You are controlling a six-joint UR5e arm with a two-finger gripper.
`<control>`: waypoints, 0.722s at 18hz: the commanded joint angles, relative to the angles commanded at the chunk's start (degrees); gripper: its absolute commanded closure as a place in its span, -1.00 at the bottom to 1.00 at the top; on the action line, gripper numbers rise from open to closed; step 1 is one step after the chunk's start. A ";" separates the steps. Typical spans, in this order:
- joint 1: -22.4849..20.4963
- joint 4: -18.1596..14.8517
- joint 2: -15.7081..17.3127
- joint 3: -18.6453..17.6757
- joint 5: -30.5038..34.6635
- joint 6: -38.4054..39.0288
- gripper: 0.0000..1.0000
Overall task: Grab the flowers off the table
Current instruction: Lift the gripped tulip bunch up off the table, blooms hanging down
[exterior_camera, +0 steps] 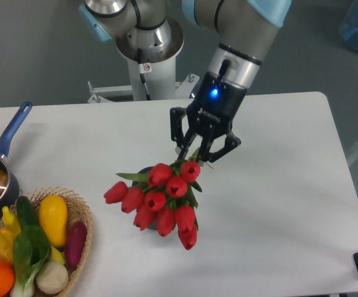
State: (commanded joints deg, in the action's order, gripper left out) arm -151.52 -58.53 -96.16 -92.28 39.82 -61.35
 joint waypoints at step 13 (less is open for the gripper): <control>0.09 -1.06 0.53 -0.71 -1.85 0.70 0.33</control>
State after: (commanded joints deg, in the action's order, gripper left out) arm -151.44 -59.59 -95.62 -92.99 37.97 -60.64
